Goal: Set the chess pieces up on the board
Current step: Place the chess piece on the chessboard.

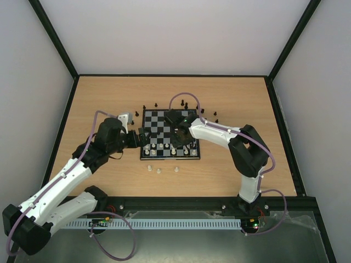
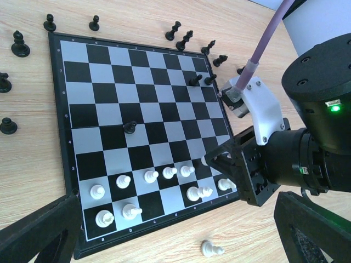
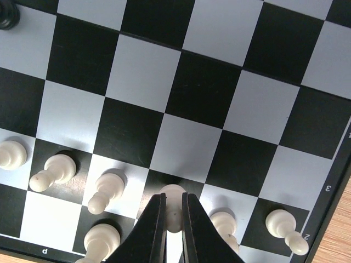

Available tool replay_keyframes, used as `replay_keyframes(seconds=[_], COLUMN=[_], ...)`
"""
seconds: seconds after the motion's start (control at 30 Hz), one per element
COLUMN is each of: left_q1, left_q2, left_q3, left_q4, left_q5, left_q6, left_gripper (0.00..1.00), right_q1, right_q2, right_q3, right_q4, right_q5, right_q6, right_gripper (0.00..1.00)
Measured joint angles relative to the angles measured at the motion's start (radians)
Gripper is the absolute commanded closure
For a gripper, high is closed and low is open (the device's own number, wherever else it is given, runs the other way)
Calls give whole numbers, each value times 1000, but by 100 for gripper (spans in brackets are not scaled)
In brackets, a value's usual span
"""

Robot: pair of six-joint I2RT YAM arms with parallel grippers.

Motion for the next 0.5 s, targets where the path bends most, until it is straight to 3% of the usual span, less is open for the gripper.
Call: replay_keyframes(seconds=[0.5], left_q1=[0], left_q2=[0], left_q3=[-13], left_q4=[5], left_q5=[1], left_q6=[-5], left_gripper=[1], right_q1=[5], right_q2=[13], right_q3=[-22], right_q4=[11], right_q5=[-19], right_q6=[-1], right_gripper=[96])
